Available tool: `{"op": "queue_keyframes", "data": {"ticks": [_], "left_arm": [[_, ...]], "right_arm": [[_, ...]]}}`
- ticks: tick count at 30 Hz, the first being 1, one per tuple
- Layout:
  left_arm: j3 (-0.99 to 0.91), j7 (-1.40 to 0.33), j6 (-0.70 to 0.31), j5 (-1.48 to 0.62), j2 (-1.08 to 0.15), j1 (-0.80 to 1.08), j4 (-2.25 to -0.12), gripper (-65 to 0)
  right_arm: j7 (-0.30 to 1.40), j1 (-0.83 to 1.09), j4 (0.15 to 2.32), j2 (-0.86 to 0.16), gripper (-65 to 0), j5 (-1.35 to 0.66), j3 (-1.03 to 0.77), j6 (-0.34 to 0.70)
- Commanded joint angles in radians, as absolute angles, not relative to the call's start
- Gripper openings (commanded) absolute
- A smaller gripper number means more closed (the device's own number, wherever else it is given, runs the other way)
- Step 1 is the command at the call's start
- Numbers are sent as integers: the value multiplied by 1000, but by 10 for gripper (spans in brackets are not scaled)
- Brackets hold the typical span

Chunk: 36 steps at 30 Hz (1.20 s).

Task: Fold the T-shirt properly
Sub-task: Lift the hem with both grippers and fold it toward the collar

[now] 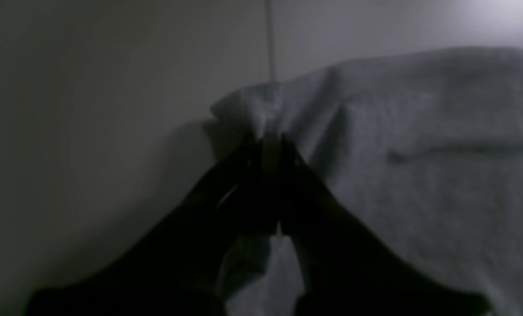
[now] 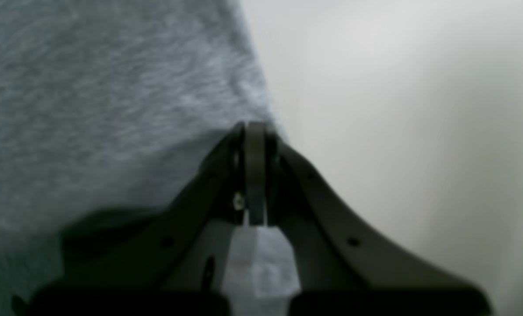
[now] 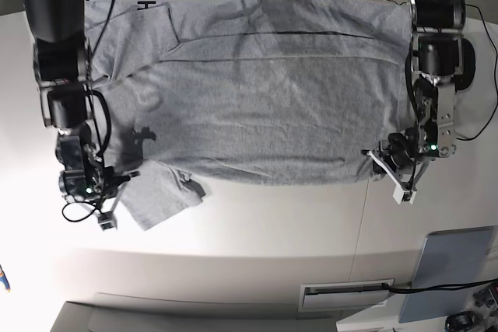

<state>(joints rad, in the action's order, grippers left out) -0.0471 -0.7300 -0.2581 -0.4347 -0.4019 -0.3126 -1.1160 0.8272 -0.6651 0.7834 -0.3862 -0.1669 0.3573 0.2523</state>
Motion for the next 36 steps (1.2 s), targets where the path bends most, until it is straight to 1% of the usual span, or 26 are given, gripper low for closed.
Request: {"op": "queue_keyframes", "data": {"ticks": [1, 4, 9, 13, 15, 17, 19, 22, 23, 26, 27, 28, 29, 32, 34, 36], "left_arm": [[-62, -711, -257, -437, -418, -321, -1175, -650], [-98, -715, -258, -438, -415, -261, -1293, -650], [-192, -758, -270, -476, -410, -150, -1449, -650], [-267, -762, -289, -520, -410, -46, -1532, -650], [-293, -743, -289, -521, -410, -1, -1561, -650], [-307, -719, -289, -521, -411, 26, -1570, -650], [-306, -718, -289, -517, -410, 34, -1570, -650], [-306, -717, -290, -517, -410, 30, -1570, -650], [-306, -717, -295, -517, -410, 30, -1570, -650], [-306, -718, -342, -517, -410, 31, -1570, -650], [-306, -718, -341, -517, -410, 31, -1570, -650], [-306, -719, -340, -516, -410, 31, -1570, -650], [-306, -721, -340, -516, -410, 31, -1570, -650], [-306, -725, -340, -510, -410, 31, -1570, -650], [-306, -725, -340, -509, -410, 31, -1570, -650], [-306, -726, -340, -509, -410, 31, -1570, -650]], "right_arm": [[820, -686, 858, -418, -650, -180, 352, 233], [870, -620, 1029, -461, -650, -180, 352, 206], [928, -485, 1280, -528, -650, -111, 323, 185], [966, -346, 1461, -541, -650, -104, 215, 184], [961, -276, 1536, -540, -650, -104, 149, 184], [931, -233, 1567, -541, -650, -104, 94, 184], [892, -221, 1558, -540, -650, -101, 57, 195], [860, -242, 1515, -541, -650, -77, 42, 241], [854, -254, 1496, -541, -630, -78, 42, 256], [757, -293, 1423, -540, -462, -78, 43, 315], [715, -308, 1392, -540, -412, -78, 46, 327], [682, -324, 1358, -540, -376, -79, 51, 335], [660, -344, 1320, -538, -357, -80, 60, 342], [662, -427, 1172, -513, -356, -115, 98, 373], [685, -489, 1067, -484, -356, -143, 123, 418], [687, -546, 969, -448, -356, -146, 146, 431]]}}
